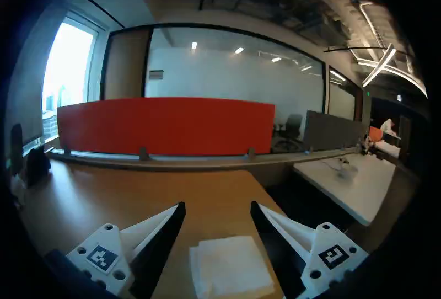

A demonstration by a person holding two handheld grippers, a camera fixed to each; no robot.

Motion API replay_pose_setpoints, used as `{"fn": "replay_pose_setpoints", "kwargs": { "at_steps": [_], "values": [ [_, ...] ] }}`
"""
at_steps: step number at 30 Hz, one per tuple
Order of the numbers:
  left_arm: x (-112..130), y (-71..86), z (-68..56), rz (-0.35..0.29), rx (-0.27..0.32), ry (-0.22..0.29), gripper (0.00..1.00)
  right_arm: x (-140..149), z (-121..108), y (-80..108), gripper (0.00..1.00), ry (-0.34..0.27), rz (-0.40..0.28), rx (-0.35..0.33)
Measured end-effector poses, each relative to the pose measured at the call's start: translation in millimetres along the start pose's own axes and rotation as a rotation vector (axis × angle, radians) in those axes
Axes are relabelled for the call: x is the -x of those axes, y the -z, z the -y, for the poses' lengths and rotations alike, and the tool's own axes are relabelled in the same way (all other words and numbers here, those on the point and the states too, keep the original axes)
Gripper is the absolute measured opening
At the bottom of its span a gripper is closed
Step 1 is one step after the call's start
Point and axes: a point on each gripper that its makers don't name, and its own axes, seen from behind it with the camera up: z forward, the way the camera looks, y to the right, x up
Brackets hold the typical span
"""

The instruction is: Fold towel

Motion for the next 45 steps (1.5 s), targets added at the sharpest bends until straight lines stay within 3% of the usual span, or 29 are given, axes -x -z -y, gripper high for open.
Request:
{"fn": "replay_pose_setpoints", "kwargs": {
  "at_steps": [8, 22, 32, 45],
  "values": [
    [-18.8, -0.9, 2.4, -0.058, -0.004, 0.025, 0.92, -21.7, 32.5, 1.6, 0.92, 0.012, -0.059, -0.064],
    [-73.9, -2.4, 17.9, -0.212, -0.035, 0.024, 0.92, -33.2, 71.5, 3.3, 0.92, 0.024, -0.072, -0.128],
    [-130.9, -0.9, 33.9, -0.337, -0.061, 0.023, 0.92, -47.4, 102.7, 5.0, 0.92, 0.026, -0.089, -0.182],
    [-175.5, -3.7, 43.5, -0.434, -0.065, 0.027, 0.92, -64.3, 151.8, 10.2, 0.94, 0.017, -0.113, -0.235]
  ]
}}
